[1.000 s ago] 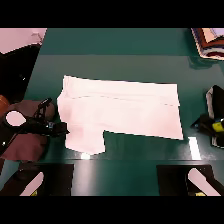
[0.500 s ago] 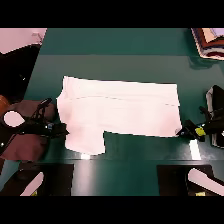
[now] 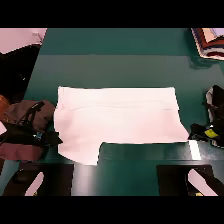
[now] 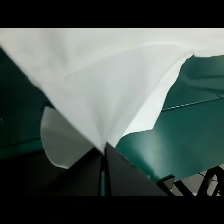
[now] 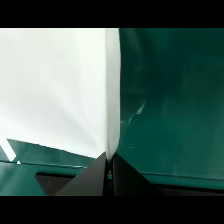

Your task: Fold the shirts.

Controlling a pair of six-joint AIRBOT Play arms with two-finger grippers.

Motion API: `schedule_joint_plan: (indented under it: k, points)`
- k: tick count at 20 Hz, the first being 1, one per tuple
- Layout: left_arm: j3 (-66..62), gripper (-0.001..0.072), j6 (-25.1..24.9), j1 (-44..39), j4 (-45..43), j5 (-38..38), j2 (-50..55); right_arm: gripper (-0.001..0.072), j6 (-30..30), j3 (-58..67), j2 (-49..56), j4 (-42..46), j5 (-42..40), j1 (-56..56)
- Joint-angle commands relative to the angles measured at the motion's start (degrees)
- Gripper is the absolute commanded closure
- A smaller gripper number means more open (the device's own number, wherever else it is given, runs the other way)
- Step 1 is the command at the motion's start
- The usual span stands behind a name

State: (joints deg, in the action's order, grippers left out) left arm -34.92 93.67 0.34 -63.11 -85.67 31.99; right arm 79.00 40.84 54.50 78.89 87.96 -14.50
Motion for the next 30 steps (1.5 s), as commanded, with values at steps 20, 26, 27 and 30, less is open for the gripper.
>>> schedule_joint_plan:
  k: [20, 26, 27, 30]
  points:
    - [-28.52, 0.0464, -7.06, 0.07, -1.11, 40.09, 48.17, 0.0649, 1.66, 46.69, 41.27, -5.31, -9.94, 12.96]
    - [-34.60, 0.0168, -6.99, 0.07, -0.81, 27.54, 48.09, 0.0340, -4.31, 48.39, 40.68, -18.58, -1.09, 3.50]
    - [-34.80, 0.0169, -7.13, 0.04, -0.61, 26.10, 47.82, 0.0317, -4.52, 47.52, 40.50, -19.54, 0.92, 1.09]
    - [-34.80, 0.0577, -7.10, 0.04, 0.55, 24.44, 47.74, 0.0160, -4.57, 40.96, 40.61, -24.52, 0.61, -5.07]
